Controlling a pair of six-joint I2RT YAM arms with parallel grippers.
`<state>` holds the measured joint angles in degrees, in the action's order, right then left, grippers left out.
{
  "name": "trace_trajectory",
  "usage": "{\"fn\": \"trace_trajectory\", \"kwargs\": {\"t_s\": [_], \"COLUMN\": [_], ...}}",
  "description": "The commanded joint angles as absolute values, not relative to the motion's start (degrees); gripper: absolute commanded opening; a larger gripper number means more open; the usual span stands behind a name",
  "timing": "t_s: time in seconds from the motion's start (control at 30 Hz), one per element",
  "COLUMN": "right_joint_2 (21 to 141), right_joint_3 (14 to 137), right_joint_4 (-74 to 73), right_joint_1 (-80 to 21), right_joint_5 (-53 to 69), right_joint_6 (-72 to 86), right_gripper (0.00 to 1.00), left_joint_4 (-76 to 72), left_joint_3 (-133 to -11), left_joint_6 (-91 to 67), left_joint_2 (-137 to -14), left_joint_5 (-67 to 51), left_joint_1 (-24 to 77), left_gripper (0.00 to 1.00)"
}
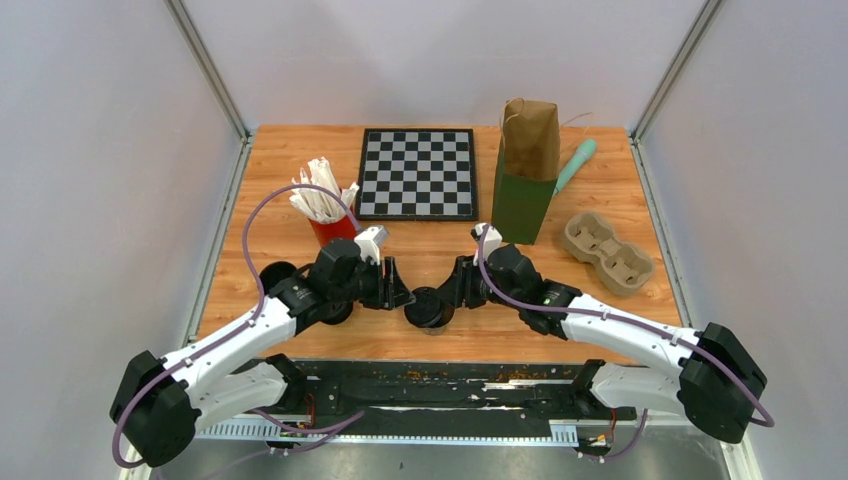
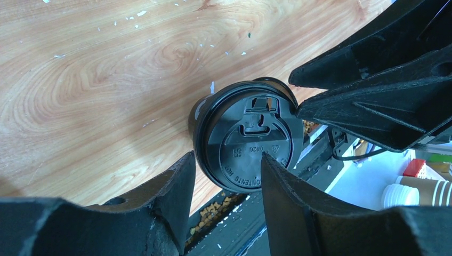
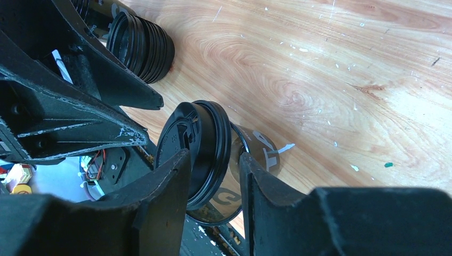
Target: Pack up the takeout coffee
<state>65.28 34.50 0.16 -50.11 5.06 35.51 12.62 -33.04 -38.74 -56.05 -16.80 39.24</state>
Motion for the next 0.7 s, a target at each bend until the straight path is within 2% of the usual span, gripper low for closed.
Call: {"fn": "trace_trajectory", "kwargs": {"t_s": [0.0,0.37,0.67], "right_joint_2": [63.7,62.8,61.5], "right_joint_3": [33.9,34.6,36.5], "right_joint_4": [1.5,-3.0,-5.8], "right_joint_1": [-49.8,-49.8,-49.8], "right_joint_5": [5.1,3.2,2.7], "right_joint_6": [36.0,35.3,34.6], "right_gripper": [0.40,0.39,0.39], "left_joint_4": [9.4,8.2,9.4], "left_joint_3": [-32.7,-32.1,-32.3], "left_joint_6": [-38.9,-39.1,-38.3], "left_joint_2": [-56.8,-57.9,-56.0], "left_joint_5": [-18.1,-18.9,-17.9], "left_joint_1": [38.9,38.9,38.9], "left_gripper": [0.55,0.52,0.55]}}
